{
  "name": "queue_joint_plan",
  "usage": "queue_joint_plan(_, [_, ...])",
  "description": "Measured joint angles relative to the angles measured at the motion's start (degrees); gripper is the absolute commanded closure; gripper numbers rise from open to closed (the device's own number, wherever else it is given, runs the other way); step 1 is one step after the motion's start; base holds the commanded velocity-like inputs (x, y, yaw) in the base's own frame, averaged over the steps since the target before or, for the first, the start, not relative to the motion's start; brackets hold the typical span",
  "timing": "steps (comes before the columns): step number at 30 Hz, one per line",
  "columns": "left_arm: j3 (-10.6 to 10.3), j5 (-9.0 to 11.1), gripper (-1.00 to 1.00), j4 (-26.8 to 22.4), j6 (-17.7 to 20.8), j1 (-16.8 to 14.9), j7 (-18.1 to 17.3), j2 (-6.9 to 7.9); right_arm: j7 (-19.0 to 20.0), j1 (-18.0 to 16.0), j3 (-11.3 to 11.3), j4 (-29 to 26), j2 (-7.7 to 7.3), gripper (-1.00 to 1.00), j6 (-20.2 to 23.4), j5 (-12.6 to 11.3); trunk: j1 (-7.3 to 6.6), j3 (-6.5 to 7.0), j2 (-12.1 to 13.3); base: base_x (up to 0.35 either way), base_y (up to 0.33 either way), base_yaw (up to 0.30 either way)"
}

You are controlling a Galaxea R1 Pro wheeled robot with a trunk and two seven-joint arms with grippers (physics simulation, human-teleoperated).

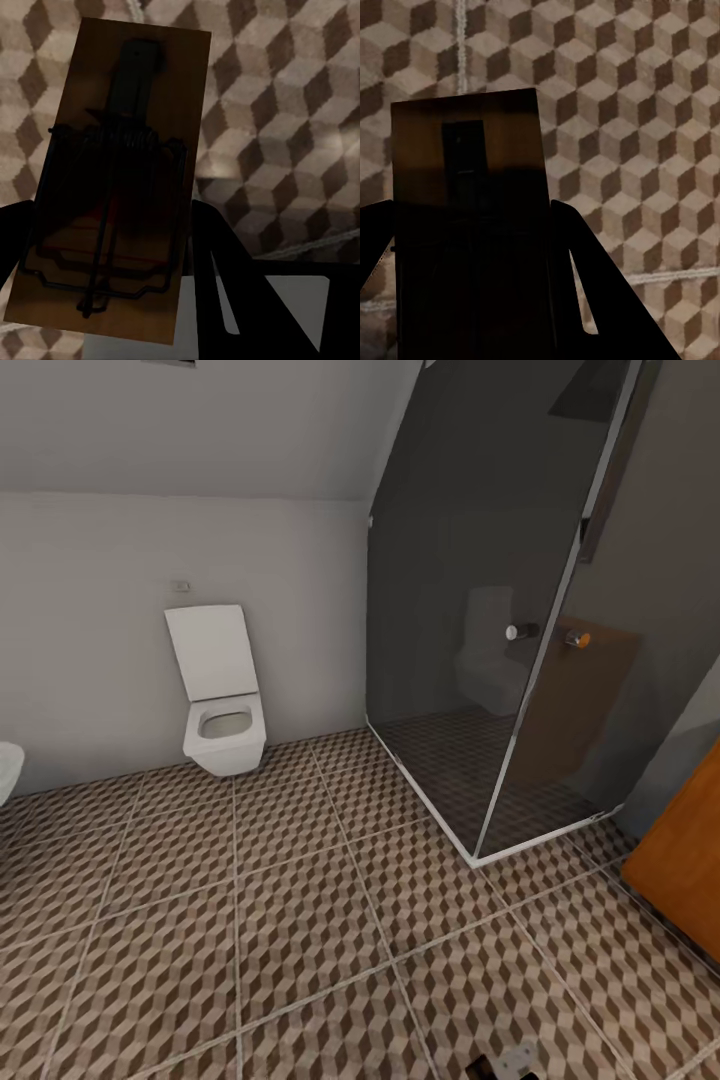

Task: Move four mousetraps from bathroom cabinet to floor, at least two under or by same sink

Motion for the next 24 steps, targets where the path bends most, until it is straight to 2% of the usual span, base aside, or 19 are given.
queue_joint_plan(6, [0.0,0.0,1.0,0.0,0.0,0.0,0.0,0.05,0.1,0.0,0.0,0.0,0.09,1.0,-0.4,0.1,0.0,-0.05,0.0,0.0,0.0,0.112])
queue_joint_plan(15, [0.0,0.0,1.0,0.0,0.0,0.0,0.2,0.05,0.2,0.0,0.0,0.0,-0.06,1.0,-0.6,0.1,0.0,-0.06,0.0,0.0,0.0,0.277])
queue_joint_plan(24, [0.0,0.0,1.0,-0.2,0.1,0.0,-0.1,0.01,-0.1,0.0,-0.1,0.1,-0.2,1.0,-3.5,0.0,0.0,-0.31,0.0,0.0,0.0,0.28])
